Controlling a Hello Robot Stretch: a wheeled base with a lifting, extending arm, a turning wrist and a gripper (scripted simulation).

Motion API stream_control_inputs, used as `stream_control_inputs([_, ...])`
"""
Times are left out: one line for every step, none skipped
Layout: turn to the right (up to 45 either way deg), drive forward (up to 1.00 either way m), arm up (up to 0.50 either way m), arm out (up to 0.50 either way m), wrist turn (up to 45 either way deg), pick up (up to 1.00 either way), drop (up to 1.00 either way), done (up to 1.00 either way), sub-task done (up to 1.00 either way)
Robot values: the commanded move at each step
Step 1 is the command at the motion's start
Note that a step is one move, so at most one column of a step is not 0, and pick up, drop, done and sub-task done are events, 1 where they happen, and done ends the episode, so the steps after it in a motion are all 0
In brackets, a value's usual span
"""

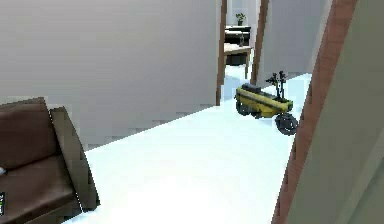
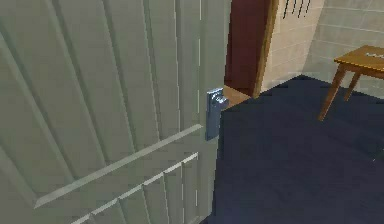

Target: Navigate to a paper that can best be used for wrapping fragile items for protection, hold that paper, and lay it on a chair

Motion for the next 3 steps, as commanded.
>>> stream_control_inputs([6.0, 0.0, 0.0, 0.0, 0.0, 0.0, 0.0, 0.0, 0.0])
stream_control_inputs([0.0, 0.7, 0.0, 0.0, 0.0, 0.0, 0.0, 0.0, 0.0])
stream_control_inputs([39.0, 0.0, 0.0, 0.0, 0.0, 0.0, 0.0, 0.0, 0.0])
